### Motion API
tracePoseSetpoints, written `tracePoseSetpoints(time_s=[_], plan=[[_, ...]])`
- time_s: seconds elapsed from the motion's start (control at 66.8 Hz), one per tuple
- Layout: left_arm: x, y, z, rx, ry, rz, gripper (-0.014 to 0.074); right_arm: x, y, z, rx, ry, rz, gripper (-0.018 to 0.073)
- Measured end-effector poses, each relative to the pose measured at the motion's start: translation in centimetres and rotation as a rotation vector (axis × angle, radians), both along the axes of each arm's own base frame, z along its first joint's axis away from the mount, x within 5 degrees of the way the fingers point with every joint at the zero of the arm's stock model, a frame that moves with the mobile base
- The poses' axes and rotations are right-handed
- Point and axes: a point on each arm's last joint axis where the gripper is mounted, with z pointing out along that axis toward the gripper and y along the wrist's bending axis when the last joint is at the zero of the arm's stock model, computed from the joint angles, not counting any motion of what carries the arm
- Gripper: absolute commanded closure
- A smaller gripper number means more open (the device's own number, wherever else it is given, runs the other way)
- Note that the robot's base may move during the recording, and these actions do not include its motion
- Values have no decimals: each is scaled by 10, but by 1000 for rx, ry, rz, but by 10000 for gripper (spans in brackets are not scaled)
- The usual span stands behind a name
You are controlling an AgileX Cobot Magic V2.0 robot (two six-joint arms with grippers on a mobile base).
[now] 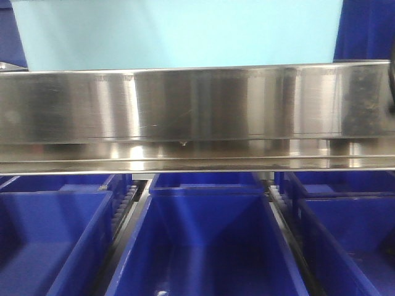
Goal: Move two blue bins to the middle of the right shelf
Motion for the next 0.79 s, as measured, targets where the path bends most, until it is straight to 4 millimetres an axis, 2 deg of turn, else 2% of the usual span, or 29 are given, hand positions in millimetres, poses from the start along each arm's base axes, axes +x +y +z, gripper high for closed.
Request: tracePoseSetpoints(time_s=[0.12,0.254,0.494,0.614,0.793], plan=[[3,-2,2,39,104,22,280,3,-9,0,-26,112,-22,262],[9,-6,0,61,186,45,280,9,-6,-2,-51,145,3,262],[18,9,-9,14,330,44,280,8,-2,-3,-32,173,41,262],[20,14,-12,29,362,32,280,7,1,-4,-9,190,60,262],[22,11,-16,44,379,11,280,9,3,-13,-22,221,65,262]])
